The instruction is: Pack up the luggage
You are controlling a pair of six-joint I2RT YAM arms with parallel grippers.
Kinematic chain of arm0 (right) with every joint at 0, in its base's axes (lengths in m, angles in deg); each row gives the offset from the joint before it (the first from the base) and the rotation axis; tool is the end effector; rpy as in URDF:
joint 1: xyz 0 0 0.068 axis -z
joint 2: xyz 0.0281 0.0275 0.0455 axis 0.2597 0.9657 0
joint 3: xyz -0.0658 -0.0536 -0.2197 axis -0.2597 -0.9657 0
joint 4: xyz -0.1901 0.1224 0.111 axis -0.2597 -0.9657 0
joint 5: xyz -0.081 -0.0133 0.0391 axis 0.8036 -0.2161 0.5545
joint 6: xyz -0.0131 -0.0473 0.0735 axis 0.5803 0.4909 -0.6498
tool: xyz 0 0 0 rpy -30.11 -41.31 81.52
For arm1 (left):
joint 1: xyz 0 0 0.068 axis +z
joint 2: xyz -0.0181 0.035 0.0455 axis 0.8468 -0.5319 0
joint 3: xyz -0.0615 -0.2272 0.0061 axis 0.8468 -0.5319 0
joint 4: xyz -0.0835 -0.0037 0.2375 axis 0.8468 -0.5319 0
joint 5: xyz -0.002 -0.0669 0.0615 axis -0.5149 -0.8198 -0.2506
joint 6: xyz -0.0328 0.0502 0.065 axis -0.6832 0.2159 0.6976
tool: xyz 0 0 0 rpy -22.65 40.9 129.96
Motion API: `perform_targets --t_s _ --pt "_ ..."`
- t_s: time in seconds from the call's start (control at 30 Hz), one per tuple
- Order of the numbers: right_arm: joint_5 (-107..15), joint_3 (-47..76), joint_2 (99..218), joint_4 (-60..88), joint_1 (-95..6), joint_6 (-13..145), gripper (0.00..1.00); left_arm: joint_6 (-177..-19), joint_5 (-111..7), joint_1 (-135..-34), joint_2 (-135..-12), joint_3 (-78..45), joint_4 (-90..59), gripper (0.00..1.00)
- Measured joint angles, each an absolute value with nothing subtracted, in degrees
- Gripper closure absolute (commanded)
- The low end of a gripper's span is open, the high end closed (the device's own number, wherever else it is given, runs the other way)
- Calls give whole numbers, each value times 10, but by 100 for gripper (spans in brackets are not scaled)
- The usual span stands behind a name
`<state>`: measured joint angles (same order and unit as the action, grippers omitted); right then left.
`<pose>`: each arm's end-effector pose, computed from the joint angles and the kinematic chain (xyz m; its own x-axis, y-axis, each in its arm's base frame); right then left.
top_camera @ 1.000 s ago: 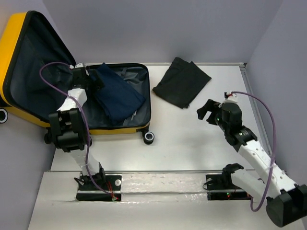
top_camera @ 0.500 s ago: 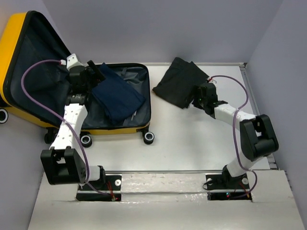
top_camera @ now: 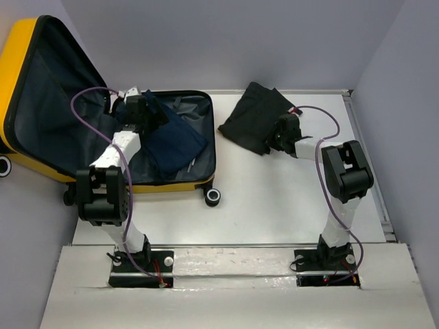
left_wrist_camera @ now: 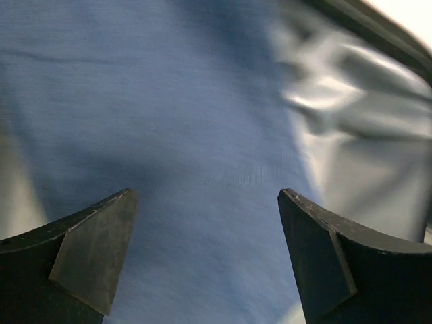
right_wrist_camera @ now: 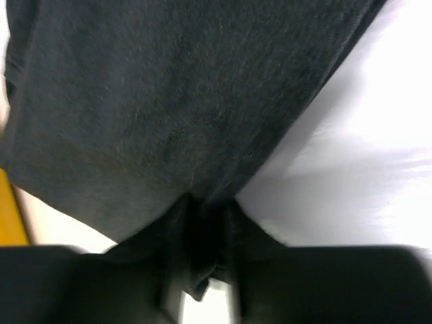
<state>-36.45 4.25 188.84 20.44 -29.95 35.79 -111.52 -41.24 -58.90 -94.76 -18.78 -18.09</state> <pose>0.4112 0.1062 0.0962 -0.6383 0.4537 -0.6220 0.1959 0.8770 0.4387 0.4172 -0.0039 0.2165 -0.4032 -0.4151 -0.8155 -0.2138 0.9093 -0.3571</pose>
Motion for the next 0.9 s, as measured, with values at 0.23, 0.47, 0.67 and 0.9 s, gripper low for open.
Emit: perform_targets --t_s 0.23,0.47,0.67,0.9 --pt "-366 -20 1841 233 -295 362 91 -1106 -415 -748 -863 -173 -163 3" --pt "-372 -216 1612 197 -178 394 40 -1083 -404 -918 -889 -70 -161 1" --pt "-370 -289 1504 167 -97 397 10 -1079 -401 -1010 -1036 43 -193 1" --pt "-359 -288 1408 116 -97 409 14 -1086 -436 -1041 -1222 180 -249 8"
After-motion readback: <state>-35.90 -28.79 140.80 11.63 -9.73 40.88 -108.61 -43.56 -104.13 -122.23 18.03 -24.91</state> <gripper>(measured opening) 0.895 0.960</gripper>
